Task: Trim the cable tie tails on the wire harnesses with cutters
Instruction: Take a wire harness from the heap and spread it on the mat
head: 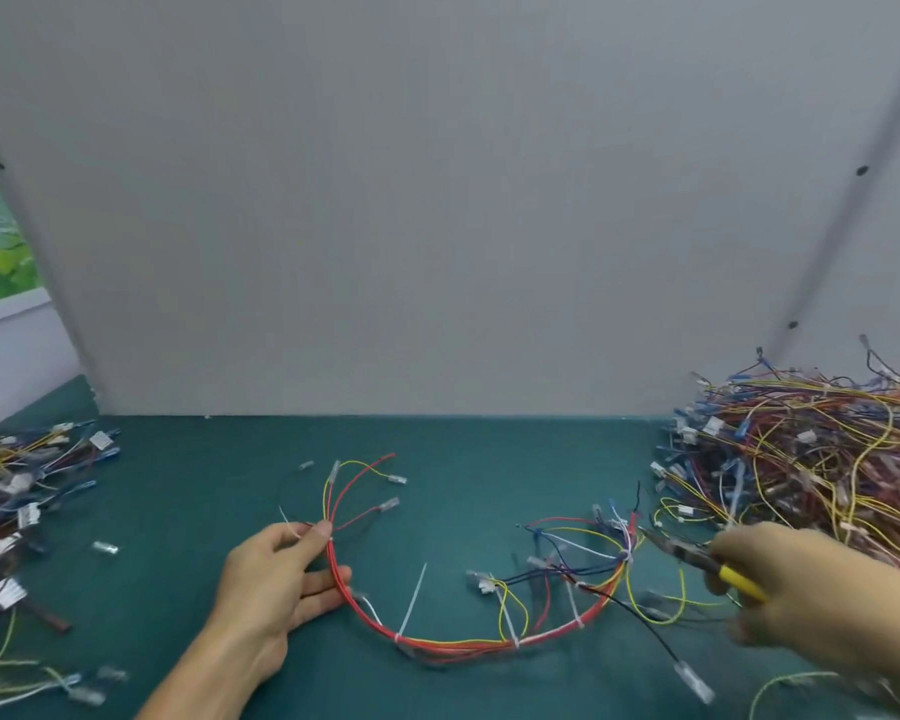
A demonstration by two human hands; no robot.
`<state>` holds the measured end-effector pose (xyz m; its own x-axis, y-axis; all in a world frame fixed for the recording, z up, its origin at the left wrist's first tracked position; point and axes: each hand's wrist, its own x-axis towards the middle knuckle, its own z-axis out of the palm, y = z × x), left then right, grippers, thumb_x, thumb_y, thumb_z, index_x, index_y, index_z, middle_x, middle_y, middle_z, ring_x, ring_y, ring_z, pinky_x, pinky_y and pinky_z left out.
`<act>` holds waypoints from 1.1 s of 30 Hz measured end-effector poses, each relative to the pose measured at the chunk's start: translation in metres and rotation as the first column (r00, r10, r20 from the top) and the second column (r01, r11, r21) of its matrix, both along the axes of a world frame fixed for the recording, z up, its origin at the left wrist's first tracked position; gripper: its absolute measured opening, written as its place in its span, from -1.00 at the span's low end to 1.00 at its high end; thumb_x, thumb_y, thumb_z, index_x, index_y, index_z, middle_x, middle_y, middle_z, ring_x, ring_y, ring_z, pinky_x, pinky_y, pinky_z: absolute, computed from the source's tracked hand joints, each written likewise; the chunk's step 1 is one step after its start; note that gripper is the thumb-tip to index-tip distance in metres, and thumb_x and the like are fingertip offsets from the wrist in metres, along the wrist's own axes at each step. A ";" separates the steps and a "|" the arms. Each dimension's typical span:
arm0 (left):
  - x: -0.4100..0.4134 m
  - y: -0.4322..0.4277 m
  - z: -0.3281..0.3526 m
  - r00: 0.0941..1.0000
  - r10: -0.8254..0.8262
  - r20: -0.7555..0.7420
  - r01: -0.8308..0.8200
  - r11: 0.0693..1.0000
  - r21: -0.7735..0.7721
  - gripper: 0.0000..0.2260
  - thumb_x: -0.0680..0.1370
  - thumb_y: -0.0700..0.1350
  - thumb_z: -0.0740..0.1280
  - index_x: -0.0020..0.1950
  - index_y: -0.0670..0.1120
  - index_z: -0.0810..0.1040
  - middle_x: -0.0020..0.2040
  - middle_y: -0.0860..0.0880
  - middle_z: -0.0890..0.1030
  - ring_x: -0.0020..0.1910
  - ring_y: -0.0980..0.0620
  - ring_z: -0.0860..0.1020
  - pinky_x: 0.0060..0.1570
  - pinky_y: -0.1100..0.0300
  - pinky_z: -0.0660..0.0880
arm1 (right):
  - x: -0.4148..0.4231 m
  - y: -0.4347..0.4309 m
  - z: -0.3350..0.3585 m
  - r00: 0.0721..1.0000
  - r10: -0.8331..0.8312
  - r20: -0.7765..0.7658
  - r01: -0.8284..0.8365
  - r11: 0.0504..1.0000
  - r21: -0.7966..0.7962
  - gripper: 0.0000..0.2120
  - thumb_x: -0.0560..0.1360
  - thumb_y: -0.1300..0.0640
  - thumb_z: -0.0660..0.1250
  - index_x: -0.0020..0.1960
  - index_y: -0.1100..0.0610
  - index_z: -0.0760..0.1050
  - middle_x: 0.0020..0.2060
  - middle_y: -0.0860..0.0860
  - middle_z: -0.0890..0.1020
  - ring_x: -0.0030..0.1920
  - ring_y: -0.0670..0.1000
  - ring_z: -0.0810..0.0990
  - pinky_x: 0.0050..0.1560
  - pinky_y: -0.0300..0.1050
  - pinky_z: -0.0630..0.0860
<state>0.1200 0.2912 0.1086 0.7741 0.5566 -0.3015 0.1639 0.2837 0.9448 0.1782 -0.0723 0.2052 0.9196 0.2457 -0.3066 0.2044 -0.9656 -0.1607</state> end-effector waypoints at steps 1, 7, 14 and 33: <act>0.000 0.001 0.000 1.000 0.005 0.000 -0.005 1.000 0.001 -0.88 0.54 -0.22 0.36 -0.06 -0.29 0.52 -0.21 -0.16 0.50 -0.35 -0.17 0.60 -0.43 0.05 0.61 | -0.001 -0.006 0.003 1.000 0.005 -0.017 -0.005 0.999 0.036 -0.81 0.32 -0.06 0.47 -0.14 -0.15 0.48 -0.23 -0.07 0.61 -0.22 -0.11 0.59 -0.10 -0.18 0.53; 0.002 0.008 -0.001 0.999 0.051 0.007 -0.051 0.999 0.011 -0.95 0.51 -0.32 0.36 -0.13 -0.25 0.51 -0.24 -0.16 0.53 -0.35 -0.13 0.60 -0.45 0.13 0.59 | -0.001 -0.026 0.006 0.994 0.011 -0.105 0.011 0.980 0.200 -0.85 0.35 -0.07 0.44 -0.16 -0.07 0.52 -0.26 -0.16 0.67 -0.30 -0.11 0.65 -0.19 -0.16 0.59; 0.005 0.017 0.002 0.992 0.119 -0.048 -0.114 0.989 0.099 -0.30 0.46 -0.33 0.43 0.47 -0.09 0.14 -0.04 -0.23 0.58 -0.28 -0.16 0.63 -0.38 0.04 0.61 | -0.021 -0.041 0.035 0.942 0.285 -0.179 -0.080 0.706 0.703 -0.68 0.39 -0.12 0.50 -0.04 0.09 0.57 -0.32 0.17 0.66 -0.31 0.13 0.66 -0.26 -0.12 0.60; 0.005 0.020 0.001 0.989 -0.047 -0.143 0.119 0.828 0.548 -0.93 0.43 -0.14 0.49 -0.26 -0.08 0.69 -0.47 0.04 0.59 -0.47 0.06 0.45 -0.40 0.21 0.34 | 0.016 0.068 -0.064 0.951 -0.294 0.100 0.266 0.937 0.227 -0.58 0.28 -0.23 0.48 -0.13 0.01 0.38 -0.12 -0.01 0.55 -0.06 0.09 0.53 -0.11 -0.06 0.46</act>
<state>0.1250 0.3116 0.1094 0.8032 0.5932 -0.0542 0.2836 -0.3007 0.9106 0.1943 -0.0047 0.1411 0.9886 0.0179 -0.1497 -0.0367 -0.9344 -0.3542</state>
